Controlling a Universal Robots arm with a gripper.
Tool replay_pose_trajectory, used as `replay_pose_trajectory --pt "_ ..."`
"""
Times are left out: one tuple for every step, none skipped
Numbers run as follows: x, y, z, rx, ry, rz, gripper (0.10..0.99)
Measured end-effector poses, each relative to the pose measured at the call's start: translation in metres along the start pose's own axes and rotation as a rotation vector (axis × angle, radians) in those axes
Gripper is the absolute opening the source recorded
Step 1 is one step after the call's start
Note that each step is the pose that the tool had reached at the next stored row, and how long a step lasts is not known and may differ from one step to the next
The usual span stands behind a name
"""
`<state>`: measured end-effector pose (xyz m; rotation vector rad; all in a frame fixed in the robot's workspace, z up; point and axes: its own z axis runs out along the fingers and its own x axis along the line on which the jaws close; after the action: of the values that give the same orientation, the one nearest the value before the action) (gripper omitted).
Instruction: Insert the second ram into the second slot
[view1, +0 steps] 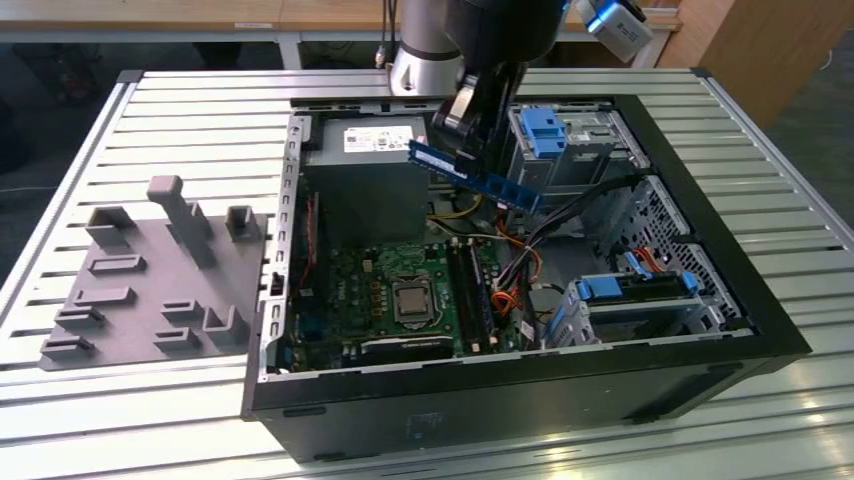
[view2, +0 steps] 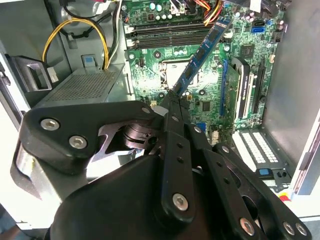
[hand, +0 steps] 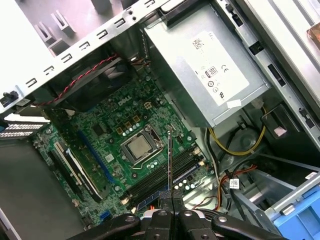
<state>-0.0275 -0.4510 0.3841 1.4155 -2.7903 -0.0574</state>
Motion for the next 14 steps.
replay_pose_trajectory --pt "0.0 0.0 0.0 0.0 -0.0002 0.006 0.114" --pt "0.0 0.0 0.0 0.0 -0.0004 0.012 0.114" --pt "0.0 0.0 0.0 0.0 -0.0006 0.017 0.114" --pt "0.0 0.0 0.0 0.0 -0.0008 0.022 0.114" --pt "0.0 0.0 0.0001 0.0 -0.001 0.028 0.114" --pt "0.0 0.0 0.0001 0.0 -0.0012 0.033 0.114" --pt "0.0 0.0 0.0001 0.0 -0.0015 0.039 0.114" --pt "0.0 0.0 0.0002 0.0 -0.0017 0.044 0.114" --pt "0.0 0.0 0.0002 0.0 -0.0018 0.05 0.114" --pt "0.0 0.0 0.0002 0.0 -0.002 0.055 0.114" --pt "0.0 0.0 0.0002 0.0 -0.0023 0.06 0.114" --pt "0.0 0.0 0.0002 0.0 -0.0025 0.066 0.114" --pt "0.0 0.0 0.0002 0.0 -0.0026 0.071 0.114" --pt "0.0 0.0 0.0002 0.0 -0.0028 0.076 0.114"
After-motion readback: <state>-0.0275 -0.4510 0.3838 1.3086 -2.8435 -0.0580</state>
